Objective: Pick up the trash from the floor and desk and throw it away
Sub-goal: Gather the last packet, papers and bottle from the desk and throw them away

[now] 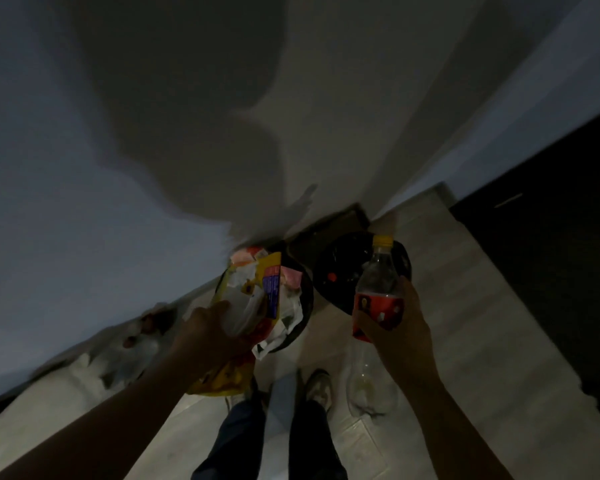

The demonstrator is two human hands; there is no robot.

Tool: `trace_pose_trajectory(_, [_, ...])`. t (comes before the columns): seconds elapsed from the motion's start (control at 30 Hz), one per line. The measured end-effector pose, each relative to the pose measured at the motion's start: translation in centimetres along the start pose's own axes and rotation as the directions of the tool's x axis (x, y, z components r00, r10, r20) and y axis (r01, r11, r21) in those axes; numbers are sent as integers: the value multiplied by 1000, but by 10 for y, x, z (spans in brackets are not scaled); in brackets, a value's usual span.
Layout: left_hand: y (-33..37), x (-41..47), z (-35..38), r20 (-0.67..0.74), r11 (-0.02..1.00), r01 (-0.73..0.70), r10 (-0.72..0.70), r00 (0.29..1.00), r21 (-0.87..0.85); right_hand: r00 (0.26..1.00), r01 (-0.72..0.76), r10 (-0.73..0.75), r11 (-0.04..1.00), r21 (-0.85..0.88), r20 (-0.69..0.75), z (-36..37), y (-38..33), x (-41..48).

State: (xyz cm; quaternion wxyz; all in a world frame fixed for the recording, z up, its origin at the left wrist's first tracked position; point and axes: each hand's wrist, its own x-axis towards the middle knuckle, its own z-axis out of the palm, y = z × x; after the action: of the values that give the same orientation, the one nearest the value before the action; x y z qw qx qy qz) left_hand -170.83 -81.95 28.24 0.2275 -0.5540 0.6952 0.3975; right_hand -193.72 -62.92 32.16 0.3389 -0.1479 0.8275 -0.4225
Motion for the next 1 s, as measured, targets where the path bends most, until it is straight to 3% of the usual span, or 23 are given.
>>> trace_pose_trajectory(0.17, [-1,28,31,31,992,22,-26,999,120,995,-96,95,993,-65,-8,11,48,34])
trace_pose_trajectory(0.4, [1,66,59,70,978,34,-49,996,205,995,-92,97,989,-116,38,35,93,55])
trace_pose_trajectory(0.67, [-8,139,100,-26,998,20,-19,999,57,982,-147,155,986,-77,112,78,142,72])
trace_pose_trajectory(0.83, [-21,190,134,8,950,55,-60,998,308,978,-151,156,987,-52,135,102,171,87])
trace_pose_trajectory(1.0, [-28,217,163,42,899,58,-84,996,433,976,-138,153,985,-104,153,117,192,102])
